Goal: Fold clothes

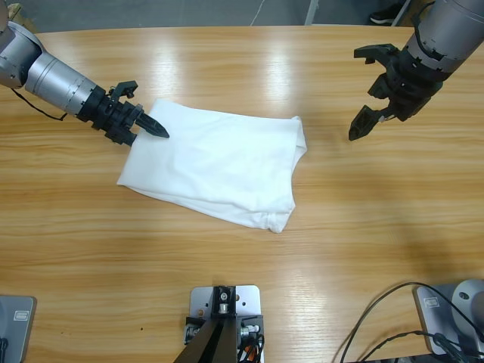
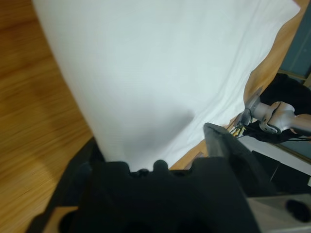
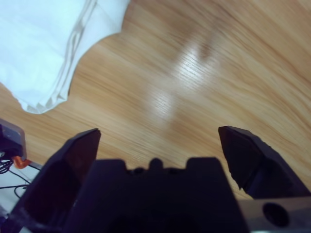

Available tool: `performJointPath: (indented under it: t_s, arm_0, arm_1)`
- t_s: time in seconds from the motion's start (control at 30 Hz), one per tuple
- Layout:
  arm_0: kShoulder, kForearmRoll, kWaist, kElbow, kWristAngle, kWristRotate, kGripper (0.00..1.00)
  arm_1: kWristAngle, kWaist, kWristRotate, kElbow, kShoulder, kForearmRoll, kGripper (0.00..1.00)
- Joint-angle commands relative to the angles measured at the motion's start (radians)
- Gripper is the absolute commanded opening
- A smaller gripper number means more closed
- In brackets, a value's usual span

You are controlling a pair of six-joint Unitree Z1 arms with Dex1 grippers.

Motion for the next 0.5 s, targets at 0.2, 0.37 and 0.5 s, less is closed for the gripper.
performJointPath:
  t_s: [0.2,0.37,0.5]
  arm_0:
    - [0.049,-0.025,0.023,0.051,-0.004,0.016,0.000]
    - [0.004,-0.025,0.124,0.080,0.016,0.028,0.000]
    - [-0.037,-0.022,0.201,0.083,0.024,0.034,0.000]
  arm_1:
    - [-0.009,-0.014,-0.011,0.034,-0.012,-0.001,0.991]
    - [-0.009,-0.014,-0.012,0.034,-0.014,-0.001,0.991]
    - [-0.011,-0.014,-0.012,0.034,-0.017,0.000,0.991]
